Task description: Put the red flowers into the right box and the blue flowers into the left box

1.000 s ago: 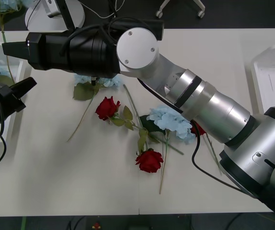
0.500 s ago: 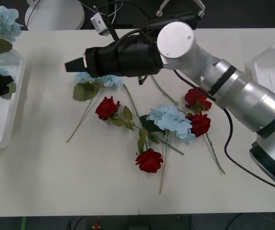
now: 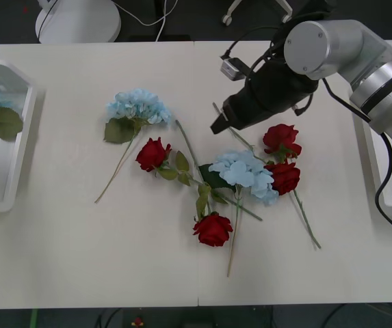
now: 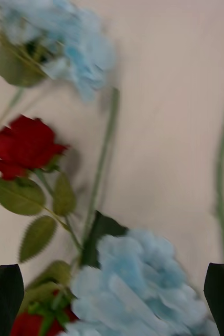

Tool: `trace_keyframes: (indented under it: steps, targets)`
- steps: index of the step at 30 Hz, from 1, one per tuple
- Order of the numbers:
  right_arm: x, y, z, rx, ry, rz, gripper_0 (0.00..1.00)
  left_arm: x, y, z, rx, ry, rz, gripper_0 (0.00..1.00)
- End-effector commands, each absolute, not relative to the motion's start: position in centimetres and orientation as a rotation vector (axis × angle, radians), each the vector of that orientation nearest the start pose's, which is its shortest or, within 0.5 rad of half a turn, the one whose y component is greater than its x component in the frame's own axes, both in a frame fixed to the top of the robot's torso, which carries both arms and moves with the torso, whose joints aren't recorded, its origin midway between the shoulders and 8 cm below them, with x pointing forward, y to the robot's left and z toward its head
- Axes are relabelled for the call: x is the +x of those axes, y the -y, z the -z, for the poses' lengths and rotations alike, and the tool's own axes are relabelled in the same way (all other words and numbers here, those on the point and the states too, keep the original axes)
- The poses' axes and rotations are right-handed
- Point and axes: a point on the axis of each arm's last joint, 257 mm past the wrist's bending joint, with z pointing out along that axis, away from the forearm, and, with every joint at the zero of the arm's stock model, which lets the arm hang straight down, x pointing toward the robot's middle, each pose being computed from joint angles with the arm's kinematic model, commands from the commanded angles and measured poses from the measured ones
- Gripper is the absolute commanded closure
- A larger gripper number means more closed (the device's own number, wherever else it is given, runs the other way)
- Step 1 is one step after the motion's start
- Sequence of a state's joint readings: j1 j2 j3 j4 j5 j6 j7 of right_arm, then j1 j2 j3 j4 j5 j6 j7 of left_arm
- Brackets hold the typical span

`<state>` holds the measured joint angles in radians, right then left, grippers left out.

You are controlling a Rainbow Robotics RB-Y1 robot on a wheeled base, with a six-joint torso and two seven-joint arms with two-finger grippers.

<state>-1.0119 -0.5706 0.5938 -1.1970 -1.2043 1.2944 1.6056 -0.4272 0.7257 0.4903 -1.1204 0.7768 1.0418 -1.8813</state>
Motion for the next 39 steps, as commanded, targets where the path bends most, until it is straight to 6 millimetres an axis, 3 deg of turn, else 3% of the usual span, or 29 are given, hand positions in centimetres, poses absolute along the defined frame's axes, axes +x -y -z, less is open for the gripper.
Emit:
trace_keyframes:
  steps: [1, 2, 7, 14, 20, 21, 24, 26, 28, 32, 35, 39]
  targets:
    - [56.3, 12.9, 17.3, -0.711, -2.611, -0.237, 0.00, 51.6, -61.4, 12.8, -0.205, -2.209, -0.216, 1.00]
    - [56.0, 14.7, 18.0, -0.707, -2.648, -0.160, 0.00, 50.6, -61.7, 12.8, -0.199, -2.231, -0.245, 1.00]
    - [55.9, 19.4, 20.5, -0.660, -2.713, 0.043, 0.00, 47.6, -62.3, 13.7, -0.177, -2.288, -0.316, 1.00]
    - [56.7, 23.5, 22.7, -0.595, -2.699, 0.231, 0.00, 46.0, -62.3, 16.6, -0.146, -2.354, -0.361, 1.00]
    - [56.3, 26.0, 24.7, -0.566, -2.709, 0.314, 0.00, 45.2, -62.2, 18.4, -0.157, -2.387, -0.360, 0.99]
    - [56.2, 26.5, 25.0, -0.561, -2.711, 0.328, 0.00, 45.1, -62.0, 18.7, -0.157, -2.393, -0.357, 0.96]
    - [55.9, 27.7, 26.2, -0.554, -2.714, 0.369, 0.00, 45.1, -61.8, 19.2, -0.160, -2.403, -0.360, 0.72]
    - [55.6, 28.3, 27.4, -0.550, -2.714, 0.376, 0.00, 45.2, -61.6, 19.4, -0.157, -2.407, -0.361, 0.48]
    - [55.4, 28.3, 28.0, -0.548, -2.716, 0.370, 0.00, 45.2, -61.4, 19.5, -0.159, -2.409, -0.352, 0.36]
    - [54.9, 28.0, 28.9, -0.539, -2.728, 0.355, 0.00, 45.2, -59.7, 19.6, -0.156, -2.433, -0.264, 0.21]
    - [54.8, 27.5, 29.1, -0.537, -2.732, 0.340, 0.00, 45.6, -57.5, 18.4, -0.116, -2.426, -0.202, 0.18]
    - [54.6, 26.8, 29.3, -0.530, -2.739, 0.318, 0.00, 46.7, -52.1, 16.3, -0.031, -2.387, -0.060, 0.16]
